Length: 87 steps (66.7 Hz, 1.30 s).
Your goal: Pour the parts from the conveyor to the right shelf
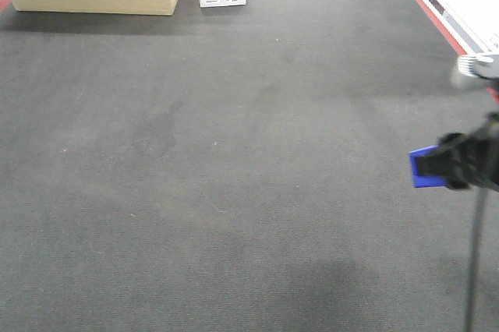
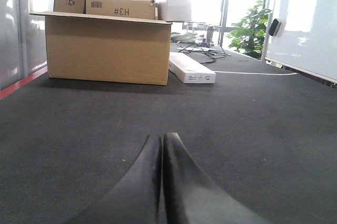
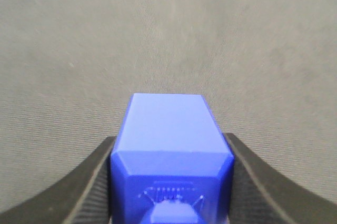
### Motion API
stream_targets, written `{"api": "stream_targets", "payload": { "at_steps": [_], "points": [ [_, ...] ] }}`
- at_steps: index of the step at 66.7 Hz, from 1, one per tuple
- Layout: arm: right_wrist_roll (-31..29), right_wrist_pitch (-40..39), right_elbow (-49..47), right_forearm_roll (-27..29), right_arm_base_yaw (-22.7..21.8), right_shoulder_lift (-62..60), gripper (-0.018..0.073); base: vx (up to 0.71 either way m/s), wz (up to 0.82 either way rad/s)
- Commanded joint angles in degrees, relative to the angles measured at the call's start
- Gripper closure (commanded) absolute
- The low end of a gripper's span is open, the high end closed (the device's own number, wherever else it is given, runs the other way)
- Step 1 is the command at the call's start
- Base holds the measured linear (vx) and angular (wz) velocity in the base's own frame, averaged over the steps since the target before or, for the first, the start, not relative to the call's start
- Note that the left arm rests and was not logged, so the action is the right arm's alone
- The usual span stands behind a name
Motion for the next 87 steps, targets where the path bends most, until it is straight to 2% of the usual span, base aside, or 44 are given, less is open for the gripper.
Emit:
{"api": "stream_targets", "payload": {
  "at_steps": [1,28,50,66,87],
  "points": [
    [-0.64,-5.75,1.72,-0.74,-0.03,-7.19,0.0568,0.00,0.00],
    [-2.17,-10.39,13.95,-0.47,0.11,-33.30,0.0568,0.00,0.00],
    [-4.89,-18.87,27.43,-0.54,0.11,-52.86,0.0568,0.00,0.00],
    [-4.89,-29.02,36.13,-0.31,0.11,-56.13,0.0568,0.00,0.00],
    [-4.84,-29.16,37.20,-0.31,0.11,-56.13,0.0568,0.00,0.00]
  ]
}}
